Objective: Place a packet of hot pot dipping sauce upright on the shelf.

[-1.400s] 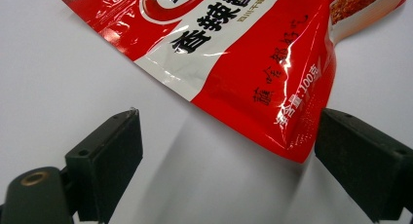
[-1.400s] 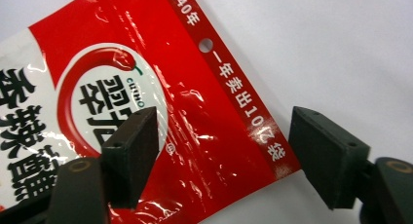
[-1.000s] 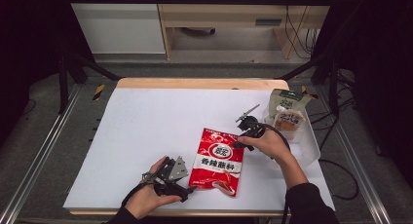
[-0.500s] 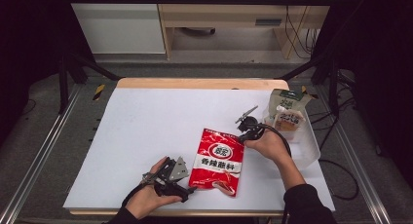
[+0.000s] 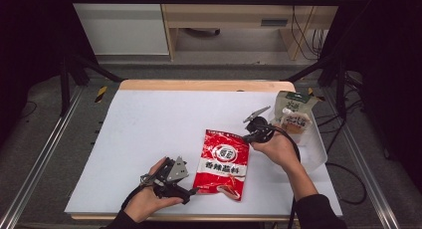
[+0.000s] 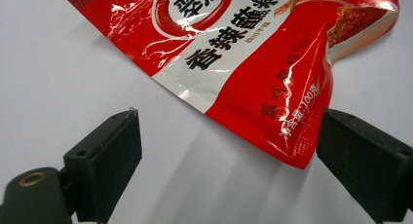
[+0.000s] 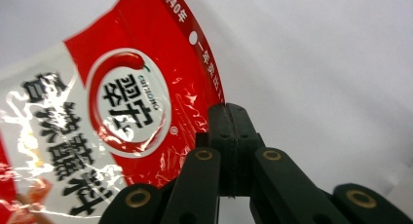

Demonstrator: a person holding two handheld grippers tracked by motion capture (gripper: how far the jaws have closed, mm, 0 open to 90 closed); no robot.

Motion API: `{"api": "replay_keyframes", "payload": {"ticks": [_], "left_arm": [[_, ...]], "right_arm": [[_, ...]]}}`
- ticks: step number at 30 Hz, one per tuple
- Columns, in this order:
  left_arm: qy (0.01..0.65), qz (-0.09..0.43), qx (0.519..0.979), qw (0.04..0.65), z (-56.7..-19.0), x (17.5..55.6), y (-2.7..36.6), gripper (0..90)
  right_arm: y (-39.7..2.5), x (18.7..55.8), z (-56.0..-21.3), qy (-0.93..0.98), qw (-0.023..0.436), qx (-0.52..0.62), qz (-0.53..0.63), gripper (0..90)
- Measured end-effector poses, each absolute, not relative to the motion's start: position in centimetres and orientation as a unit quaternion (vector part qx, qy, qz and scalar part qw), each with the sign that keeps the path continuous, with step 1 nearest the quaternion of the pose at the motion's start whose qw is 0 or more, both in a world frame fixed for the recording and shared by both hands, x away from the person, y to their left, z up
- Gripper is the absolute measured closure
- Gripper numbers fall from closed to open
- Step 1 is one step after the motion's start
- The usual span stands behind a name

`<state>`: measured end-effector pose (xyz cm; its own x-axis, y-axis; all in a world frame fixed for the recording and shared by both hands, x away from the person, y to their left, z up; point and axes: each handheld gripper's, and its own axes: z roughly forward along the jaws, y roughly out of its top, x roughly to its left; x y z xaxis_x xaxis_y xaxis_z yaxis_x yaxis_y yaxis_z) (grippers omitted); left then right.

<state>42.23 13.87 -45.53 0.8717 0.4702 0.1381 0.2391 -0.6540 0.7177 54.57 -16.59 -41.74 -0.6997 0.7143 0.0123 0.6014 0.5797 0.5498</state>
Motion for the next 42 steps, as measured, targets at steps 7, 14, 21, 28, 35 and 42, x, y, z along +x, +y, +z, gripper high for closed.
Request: {"api": "replay_keyframes", "payload": {"ticks": [7, 14, 21, 28, 35, 42], "left_arm": [[0.201, 0.160, 0.894, 0.366, -45.4, 42.4, 14.1, 9.1], [0.203, 0.168, 0.892, 0.367, -45.0, 43.2, 14.3, 8.7], [0.204, 0.181, 0.890, 0.364, -43.8, 45.0, 14.2, 8.7], [0.199, 0.195, 0.891, 0.358, -42.7, 47.8, 13.6, 11.6], [0.196, 0.195, 0.891, 0.360, -43.0, 50.5, 12.8, 16.3], [0.190, 0.186, 0.893, 0.365, -43.9, 51.8, 12.3, 26.7]], "right_arm": [[-16.5, 53.6, -39.9, 0.876, 0.114, 0.357, 0.303, 90.0], [-16.0, 52.4, -38.6, 0.877, 0.117, 0.334, 0.324, 90.0], [-15.1, 50.4, -37.9, 0.881, 0.123, 0.301, 0.343, 90.0], [-14.5, 49.0, -37.7, 0.883, 0.125, 0.274, 0.359, 90.0], [-14.7, 48.2, -37.7, 0.882, 0.123, 0.264, 0.370, 90.0], [-14.6, 47.6, -37.7, 0.885, 0.121, 0.252, 0.372, 90.0]]}}
